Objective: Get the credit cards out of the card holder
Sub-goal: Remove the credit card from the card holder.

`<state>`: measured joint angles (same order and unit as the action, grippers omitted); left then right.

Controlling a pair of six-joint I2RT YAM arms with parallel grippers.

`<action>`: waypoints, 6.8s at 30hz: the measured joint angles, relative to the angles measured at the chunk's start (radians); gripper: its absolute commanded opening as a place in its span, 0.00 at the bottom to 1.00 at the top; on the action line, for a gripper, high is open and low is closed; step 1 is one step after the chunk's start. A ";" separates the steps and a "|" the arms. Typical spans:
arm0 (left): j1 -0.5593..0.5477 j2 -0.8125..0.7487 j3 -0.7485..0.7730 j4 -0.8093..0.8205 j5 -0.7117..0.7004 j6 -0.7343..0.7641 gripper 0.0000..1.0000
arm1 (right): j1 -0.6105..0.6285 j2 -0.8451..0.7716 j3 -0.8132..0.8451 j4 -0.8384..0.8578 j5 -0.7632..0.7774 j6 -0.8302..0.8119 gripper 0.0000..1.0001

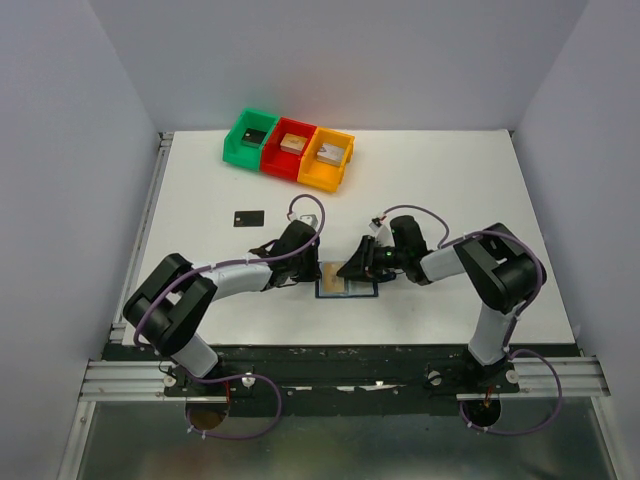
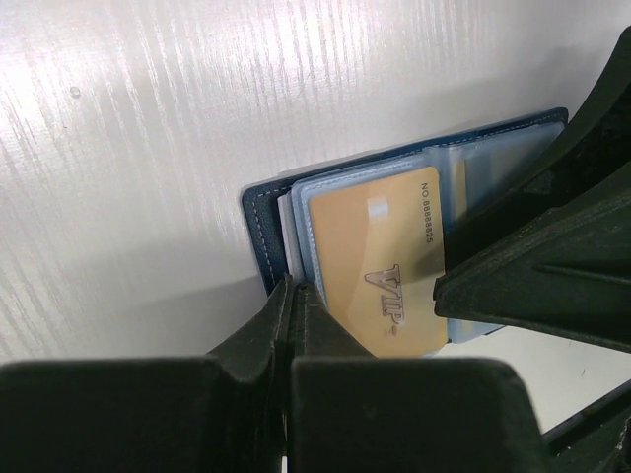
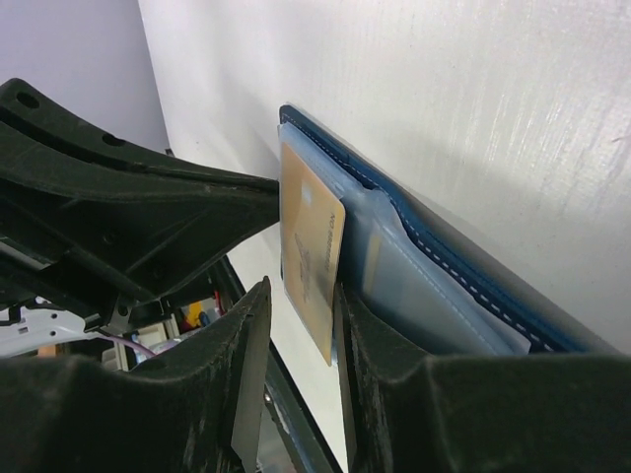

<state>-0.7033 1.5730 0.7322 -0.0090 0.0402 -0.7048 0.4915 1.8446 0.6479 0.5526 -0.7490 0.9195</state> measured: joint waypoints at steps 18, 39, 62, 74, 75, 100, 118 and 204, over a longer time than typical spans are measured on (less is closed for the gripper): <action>0.002 0.013 -0.011 0.058 0.019 -0.003 0.00 | -0.001 0.062 0.006 0.126 -0.030 0.083 0.40; -0.001 0.018 -0.011 0.071 0.026 -0.011 0.00 | 0.021 0.031 0.055 -0.020 -0.037 -0.003 0.37; -0.003 0.023 -0.011 0.072 0.026 -0.032 0.00 | 0.012 -0.052 0.054 -0.166 0.000 -0.086 0.36; 0.002 0.024 -0.011 0.073 0.026 -0.045 0.00 | -0.001 -0.094 0.041 -0.190 0.002 -0.109 0.34; 0.002 0.024 -0.011 0.073 0.026 -0.045 0.00 | -0.002 -0.097 0.039 -0.192 0.004 -0.110 0.34; 0.002 0.022 -0.021 0.086 0.025 -0.053 0.00 | -0.036 -0.140 0.002 -0.212 0.024 -0.128 0.25; 0.002 0.007 -0.037 0.090 0.021 -0.063 0.00 | -0.066 -0.181 -0.020 -0.227 0.027 -0.137 0.14; 0.125 -0.575 -0.172 0.436 1.023 0.041 0.00 | 0.228 -0.532 0.514 -1.211 -0.191 -0.832 0.54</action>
<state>-0.5785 0.9981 0.5606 0.4274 1.0630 -0.6640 0.7193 1.3128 1.1618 -0.6582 -0.9398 0.0872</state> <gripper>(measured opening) 0.036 0.328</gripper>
